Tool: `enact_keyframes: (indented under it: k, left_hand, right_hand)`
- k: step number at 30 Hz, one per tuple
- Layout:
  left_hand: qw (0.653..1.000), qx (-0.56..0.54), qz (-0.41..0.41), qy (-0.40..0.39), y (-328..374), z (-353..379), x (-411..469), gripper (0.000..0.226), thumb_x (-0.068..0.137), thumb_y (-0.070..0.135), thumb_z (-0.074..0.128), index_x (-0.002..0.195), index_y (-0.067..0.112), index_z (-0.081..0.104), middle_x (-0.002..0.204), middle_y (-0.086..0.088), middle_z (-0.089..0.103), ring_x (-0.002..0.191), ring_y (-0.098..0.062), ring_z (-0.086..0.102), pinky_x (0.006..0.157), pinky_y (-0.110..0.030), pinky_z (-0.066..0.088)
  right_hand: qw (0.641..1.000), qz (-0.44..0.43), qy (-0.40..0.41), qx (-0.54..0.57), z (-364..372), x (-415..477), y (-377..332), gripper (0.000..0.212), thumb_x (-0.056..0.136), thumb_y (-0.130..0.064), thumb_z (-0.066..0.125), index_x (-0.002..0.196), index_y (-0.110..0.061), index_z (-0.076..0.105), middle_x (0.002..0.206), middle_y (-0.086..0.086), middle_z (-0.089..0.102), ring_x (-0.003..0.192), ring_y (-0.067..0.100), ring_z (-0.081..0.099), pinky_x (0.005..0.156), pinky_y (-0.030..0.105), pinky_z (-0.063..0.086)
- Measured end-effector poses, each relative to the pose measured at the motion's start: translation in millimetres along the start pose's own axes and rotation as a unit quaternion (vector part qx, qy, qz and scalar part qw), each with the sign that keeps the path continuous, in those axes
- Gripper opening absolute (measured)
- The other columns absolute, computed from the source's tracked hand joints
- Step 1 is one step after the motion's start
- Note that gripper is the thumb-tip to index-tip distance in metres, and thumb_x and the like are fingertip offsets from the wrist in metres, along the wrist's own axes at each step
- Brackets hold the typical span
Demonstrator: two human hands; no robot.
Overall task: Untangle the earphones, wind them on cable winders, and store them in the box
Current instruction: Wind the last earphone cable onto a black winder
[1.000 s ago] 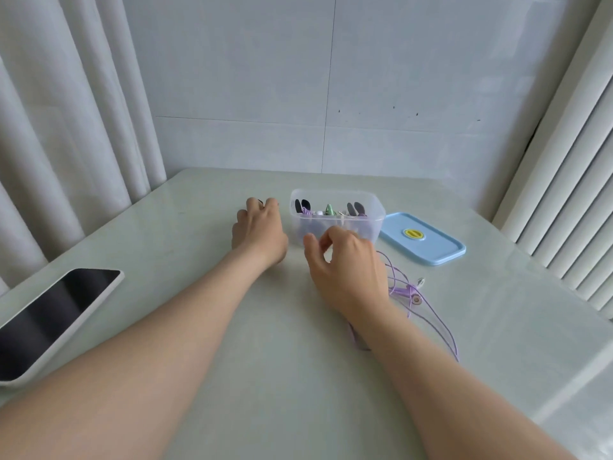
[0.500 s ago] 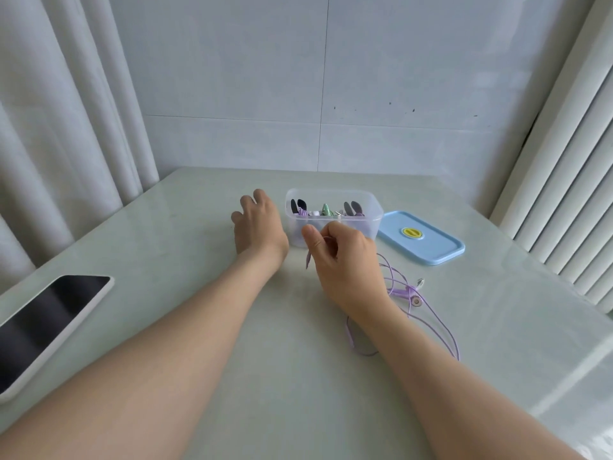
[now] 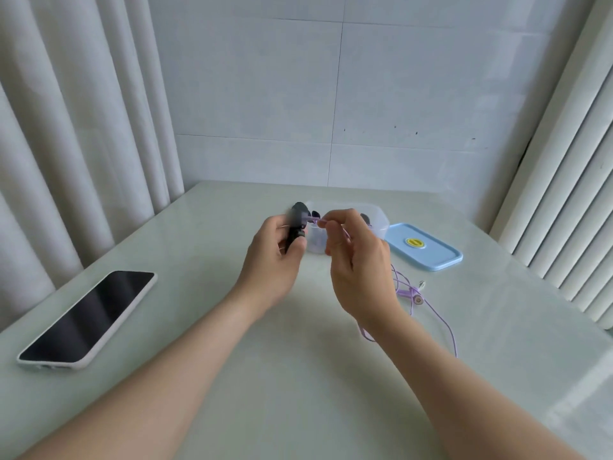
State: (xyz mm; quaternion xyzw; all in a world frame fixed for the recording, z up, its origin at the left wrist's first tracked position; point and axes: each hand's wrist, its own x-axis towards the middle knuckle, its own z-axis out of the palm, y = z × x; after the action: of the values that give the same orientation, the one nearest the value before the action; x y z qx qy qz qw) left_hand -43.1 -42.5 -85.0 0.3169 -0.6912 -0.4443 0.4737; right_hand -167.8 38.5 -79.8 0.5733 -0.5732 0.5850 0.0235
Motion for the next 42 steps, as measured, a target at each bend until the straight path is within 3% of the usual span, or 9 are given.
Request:
enact_keyframes:
  k: [2,5,10,17,23,28,33,37,42]
  left_hand:
    - [0.999,-0.035,0.002,-0.032,1.8,4.8,-4.8,0.028,0.102,0.012,0.064,0.128,0.019,0.057,0.120,0.007,0.075,0.111,-0.008,0.071,0.099,-0.031,0.055]
    - [0.998,-0.043,-0.016,-0.043,3.0,7.3,-9.6,0.040,0.092,0.014,0.080,0.123,0.027,0.058,0.107,0.008,0.077,0.097,-0.010,0.076,0.088,-0.028,0.061]
    - [0.993,-0.063,-0.033,-0.098,1.8,2.6,-13.4,0.044,0.086,0.009,0.085,0.124,0.024,0.069,0.104,0.003,0.080,0.092,-0.017,0.077,0.080,-0.026,0.061]
    - [0.978,-0.119,-0.058,-0.160,-3.5,-1.4,-11.3,0.043,0.084,0.009,0.087,0.123,0.021,0.074,0.120,-0.006,0.076,0.113,-0.029,0.073,0.104,-0.042,0.057]
    - [0.933,-0.288,-0.134,-0.167,-7.6,-2.5,-7.2,0.038,0.100,0.004,0.065,0.136,-0.007,0.059,0.118,-0.020,0.067,0.100,-0.032,0.066,0.097,-0.042,0.061]
    - [0.934,-0.290,-0.139,-0.155,-6.0,-5.1,-6.4,0.032,0.106,0.010,0.056,0.133,-0.007,0.062,0.107,-0.013,0.070,0.094,-0.028,0.065,0.104,-0.046,0.057]
    - [0.931,-0.296,-0.161,-0.141,-3.3,-5.5,-4.0,0.029,0.110,0.008,0.049,0.130,-0.006,0.064,0.110,-0.016,0.070,0.095,-0.031,0.067,0.099,-0.042,0.060]
    - [0.927,-0.303,-0.171,-0.139,-3.1,-5.3,-1.8,0.027,0.110,0.002,0.046,0.128,-0.003,0.065,0.114,-0.019,0.068,0.098,-0.033,0.067,0.099,-0.043,0.060]
    - [0.942,-0.271,-0.149,-0.127,-4.8,-7.3,-1.3,0.026,0.107,0.003,0.052,0.127,0.004,0.068,0.108,-0.012,0.072,0.096,-0.026,0.070,0.101,-0.043,0.058]
  right_hand:
    - [0.999,-0.006,-0.034,0.006,-1.4,0.0,-1.2,0.017,0.106,-0.014,0.055,0.100,-0.021,0.070,0.073,-0.012,0.065,0.065,0.013,0.057,0.059,0.024,0.038]
    - [0.998,-0.027,-0.049,-0.032,-2.7,-0.4,2.0,0.025,0.099,-0.010,0.065,0.093,-0.030,0.078,0.076,-0.019,0.064,0.074,0.007,0.058,0.063,0.010,0.036]
    - [0.997,-0.010,-0.039,-0.064,-2.7,1.5,9.8,0.015,0.092,-0.015,0.074,0.087,-0.027,0.082,0.078,-0.008,0.066,0.071,0.010,0.057,0.063,0.011,0.038]
    - [0.998,0.049,-0.032,-0.004,-7.2,4.6,8.3,0.016,0.091,-0.009,0.071,0.088,-0.022,0.080,0.078,-0.011,0.075,0.071,0.012,0.068,0.064,0.020,0.048]
    - [0.994,0.097,-0.035,0.027,-11.4,7.4,16.7,0.013,0.096,-0.013,0.070,0.092,-0.024,0.077,0.083,-0.014,0.075,0.070,0.019,0.070,0.066,0.037,0.057]
    - [0.990,0.113,-0.065,0.044,-12.2,6.1,17.1,0.010,0.098,-0.015,0.070,0.095,-0.022,0.076,0.084,-0.014,0.075,0.066,0.019,0.069,0.060,0.032,0.054]
    - [0.994,0.097,-0.048,0.009,-7.3,6.4,20.6,0.012,0.097,-0.016,0.070,0.097,-0.024,0.079,0.085,-0.013,0.077,0.072,0.017,0.066,0.071,0.031,0.052]
    - [0.995,0.090,-0.045,0.002,-6.8,7.1,21.5,0.011,0.097,-0.014,0.071,0.095,-0.018,0.080,0.072,-0.017,0.071,0.060,0.002,0.059,0.062,0.016,0.041]
    - [0.994,0.105,-0.031,-0.010,-7.1,6.4,21.8,0.010,0.093,-0.021,0.073,0.084,-0.021,0.078,0.060,-0.026,0.063,0.057,0.003,0.054,0.062,0.019,0.039]
